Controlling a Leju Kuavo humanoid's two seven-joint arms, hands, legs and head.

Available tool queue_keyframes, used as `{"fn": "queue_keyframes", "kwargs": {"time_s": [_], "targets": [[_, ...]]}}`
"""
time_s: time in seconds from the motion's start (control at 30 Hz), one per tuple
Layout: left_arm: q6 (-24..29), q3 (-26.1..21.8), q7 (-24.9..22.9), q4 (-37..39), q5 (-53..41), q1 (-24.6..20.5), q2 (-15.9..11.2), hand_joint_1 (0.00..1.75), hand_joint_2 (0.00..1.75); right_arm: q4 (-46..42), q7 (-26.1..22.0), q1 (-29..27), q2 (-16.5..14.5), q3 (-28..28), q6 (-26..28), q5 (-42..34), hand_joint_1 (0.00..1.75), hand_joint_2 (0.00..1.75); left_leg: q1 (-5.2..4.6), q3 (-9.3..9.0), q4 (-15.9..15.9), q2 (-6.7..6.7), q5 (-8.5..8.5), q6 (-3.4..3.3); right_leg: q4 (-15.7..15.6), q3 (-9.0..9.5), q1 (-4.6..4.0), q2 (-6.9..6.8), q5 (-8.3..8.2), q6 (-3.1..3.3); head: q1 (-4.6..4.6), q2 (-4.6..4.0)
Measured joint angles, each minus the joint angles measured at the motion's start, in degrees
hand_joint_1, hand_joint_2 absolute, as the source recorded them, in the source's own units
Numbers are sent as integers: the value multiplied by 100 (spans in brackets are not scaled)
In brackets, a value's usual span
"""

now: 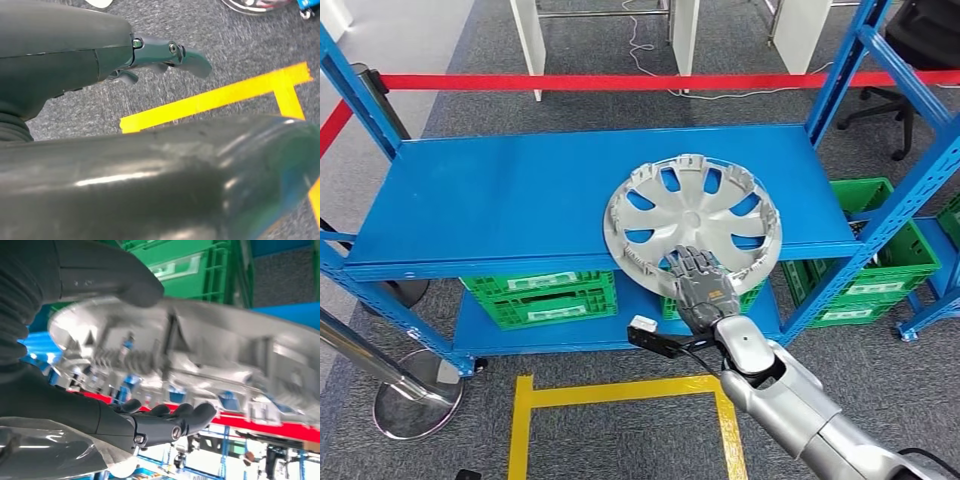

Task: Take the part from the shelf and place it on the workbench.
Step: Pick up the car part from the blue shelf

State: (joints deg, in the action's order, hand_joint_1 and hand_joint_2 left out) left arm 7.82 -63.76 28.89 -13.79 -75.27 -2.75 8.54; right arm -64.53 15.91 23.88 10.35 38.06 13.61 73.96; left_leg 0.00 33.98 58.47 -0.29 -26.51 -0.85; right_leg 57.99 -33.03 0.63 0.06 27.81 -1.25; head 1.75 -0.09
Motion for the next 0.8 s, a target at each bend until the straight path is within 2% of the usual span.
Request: {"fn": "queue_keyframes", "kwargs": {"time_s": [0.07, 0.1, 0.2, 0.23, 0.27, 0.3, 0.37, 0.4, 0.43, 0.53, 0.6, 0.63, 0.7, 0.73, 0.77, 0.8], "targets": [[-1, 0, 4, 4, 1, 0, -4, 0, 0, 5, -2, -47, -45, -75, 50, 61, 0, 175, 10, 45, 119, 4, -101, 59, -26, 14, 22, -10, -20, 61, -5, 0], [-1, 0, 5, 5, 1, 0, -5, 0, 0, 7, -4, -58, -70, -111, 66, 85, 0, 175, 18, 136, 334, 6, -236, 91, -39, 21, 36, -17, -29, 93, -10, 0], [-8, 0, 8, 10, -1, 2, -4, 0, 0, 21, -4, -107, -128, -186, 97, 130, 0, 175, 49, 611, 1397, 9, -705, 163, -38, 25, 35, -23, -24, 134, -17, 0], [-13, 0, 8, 10, -1, 3, -5, 0, 0, 28, -4, -128, -140, -203, 99, 142, 0, 175, 54, 699, 1578, 10, -727, 172, -37, 27, 35, -22, -22, 136, -17, 0], [-18, 0, 8, 11, -1, 4, -7, 0, 0, 36, -1, -145, -150, -216, 102, 153, 0, 175, 58, 685, 1539, 10, -637, 174, -36, 33, 35, -19, -20, 136, -17, 0], [-21, 0, 8, 11, -1, 3, -10, 0, 0, 40, 3, -157, -158, -228, 105, 165, 0, 175, 62, 568, 1284, 10, -455, 169, -35, 43, 36, -16, -16, 132, -17, 0], [-27, 0, 9, 11, -1, -3, -13, 0, 0, 43, 13, -163, -174, -252, 116, 179, 0, 175, 63, 200, 505, 10, -89, 147, -29, 61, 25, -9, 0, 103, -17, 0], [-29, 0, 9, 12, -1, -11, -13, 0, 0, 44, 15, -162, -181, -263, 122, 181, 0, 175, 58, 65, 219, 7, -5, 127, -23, 57, 15, -5, 6, 77, -15, 0], [-31, 1, 10, 13, 0, -17, -10, 0, 0, 46, 15, -162, -187, -275, 125, 181, 0, 175, 51, -2, 62, 4, 13, 105, -20, 49, 5, -3, 7, 48, -11, 0], [-35, 2, 10, 15, 2, -16, -3, 0, 0, 63, 13, -167, -203, -311, 116, 186, 0, 175, 41, -7, -1, -3, 3, 2, -32, 26, 11, -3, 7, -52, -7, 0], [-35, 2, 10, 15, 7, -21, -4, 0, 0, 73, 6, -161, -209, -339, 87, 194, 0, 175, 58, -18, -36, 2, 29, -78, 185, -87, 19, -5, 165, -98, 6, 0], [-36, 1, 10, 15, 9, -26, -4, 0, 0, 79, 2, -159, -209, -352, 67, 197, 0, 175, 62, -21, -44, 4, 37, -104, 479, -231, 21, -5, 324, -110, 12, 0], [-43, 1, 9, 15, 11, -29, -7, 0, 0, 101, -7, -172, -209, -364, 31, 199, 0, 175, 51, -14, -42, 6, 38, -125, 1287, -614, 18, -5, 663, -121, 20, 0], [-48, 1, 9, 15, 10, -26, -5, 0, 0, 113, -10, -187, -209, -365, 20, 199, 0, 175, 44, -14, -41, 6, 37, -126, 1574, -761, 16, -4, 735, -121, 18, 0], [-52, 2, 9, 15, 9, -24, -4, 0, 0, 125, -15, -198, -209, -364, 11, 204, 0, 175, 40, -15, -40, 3, 37, -127, 1657, -813, 14, -5, 698, -115, 20, 0], [-54, 2, 9, 15, 8, -24, -3, 0, 0, 135, -18, -203, -209, -364, 5, 211, 0, 175, 36, -20, -39, -1, 36, -126, 1492, -746, 11, -5, 551, -99, 20, 0]]}}
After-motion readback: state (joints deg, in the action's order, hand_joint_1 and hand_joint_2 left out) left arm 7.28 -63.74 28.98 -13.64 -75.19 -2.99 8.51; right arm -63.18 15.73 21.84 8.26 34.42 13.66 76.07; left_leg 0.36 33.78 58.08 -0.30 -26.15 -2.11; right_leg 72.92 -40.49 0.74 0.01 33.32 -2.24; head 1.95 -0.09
